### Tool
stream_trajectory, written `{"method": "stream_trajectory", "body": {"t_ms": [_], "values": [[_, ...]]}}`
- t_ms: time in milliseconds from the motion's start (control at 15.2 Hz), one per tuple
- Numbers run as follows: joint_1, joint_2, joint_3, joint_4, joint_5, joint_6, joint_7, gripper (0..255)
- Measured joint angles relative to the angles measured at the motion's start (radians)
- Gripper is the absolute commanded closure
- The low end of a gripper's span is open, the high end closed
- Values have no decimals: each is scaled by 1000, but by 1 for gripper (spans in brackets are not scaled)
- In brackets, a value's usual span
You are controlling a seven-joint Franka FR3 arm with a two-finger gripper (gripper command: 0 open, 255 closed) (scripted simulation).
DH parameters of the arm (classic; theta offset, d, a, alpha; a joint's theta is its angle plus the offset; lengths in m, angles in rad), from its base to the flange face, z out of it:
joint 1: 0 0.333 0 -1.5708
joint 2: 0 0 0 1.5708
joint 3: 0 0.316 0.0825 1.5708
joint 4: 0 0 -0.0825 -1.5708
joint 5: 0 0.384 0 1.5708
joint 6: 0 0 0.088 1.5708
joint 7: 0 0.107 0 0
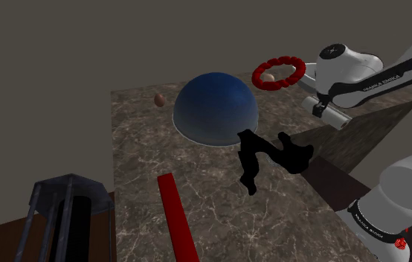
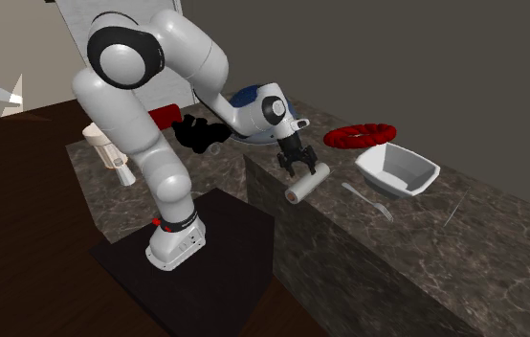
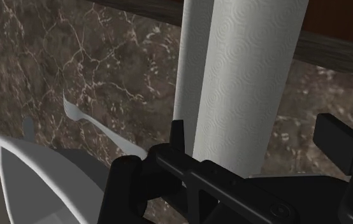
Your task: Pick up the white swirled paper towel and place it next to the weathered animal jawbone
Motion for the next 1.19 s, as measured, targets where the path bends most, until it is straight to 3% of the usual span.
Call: {"method": "stream_trajectory", "body": {"t_ms": [264, 660, 726, 1188], "values": [[-21, 52, -17, 6, -48, 51, 30, 0], [-25, 62, -20, 8, -57, 60, 34, 0], [-25, 62, -20, 8, -57, 60, 34, 255], [-25, 62, -20, 9, -57, 61, 35, 255]]}}
